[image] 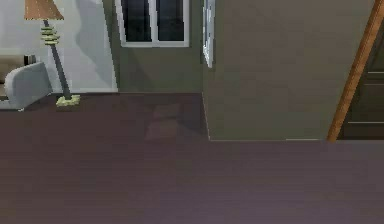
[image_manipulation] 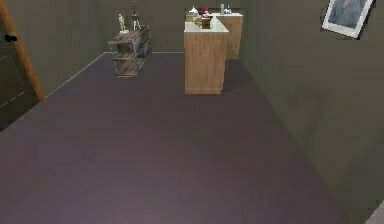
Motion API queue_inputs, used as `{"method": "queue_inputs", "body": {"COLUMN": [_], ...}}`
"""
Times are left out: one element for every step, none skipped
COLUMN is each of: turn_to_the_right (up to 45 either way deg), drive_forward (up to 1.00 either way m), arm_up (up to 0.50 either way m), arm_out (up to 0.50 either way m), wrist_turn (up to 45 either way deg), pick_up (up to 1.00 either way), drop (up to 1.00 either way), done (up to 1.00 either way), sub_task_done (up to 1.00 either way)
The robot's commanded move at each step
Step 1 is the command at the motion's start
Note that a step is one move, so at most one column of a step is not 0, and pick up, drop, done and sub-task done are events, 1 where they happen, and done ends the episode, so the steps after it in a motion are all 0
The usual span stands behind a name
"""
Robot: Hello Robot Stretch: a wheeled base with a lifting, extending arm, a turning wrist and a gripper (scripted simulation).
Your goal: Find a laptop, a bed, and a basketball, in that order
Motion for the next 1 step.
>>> {"method": "queue_inputs", "body": {"turn_to_the_right": [9.0], "drive_forward": [0.00], "arm_up": [0.00], "arm_out": [0.00], "wrist_turn": [0.0], "pick_up": [0.00], "drop": [0.00], "done": [0.00], "sub_task_done": [0.00]}}
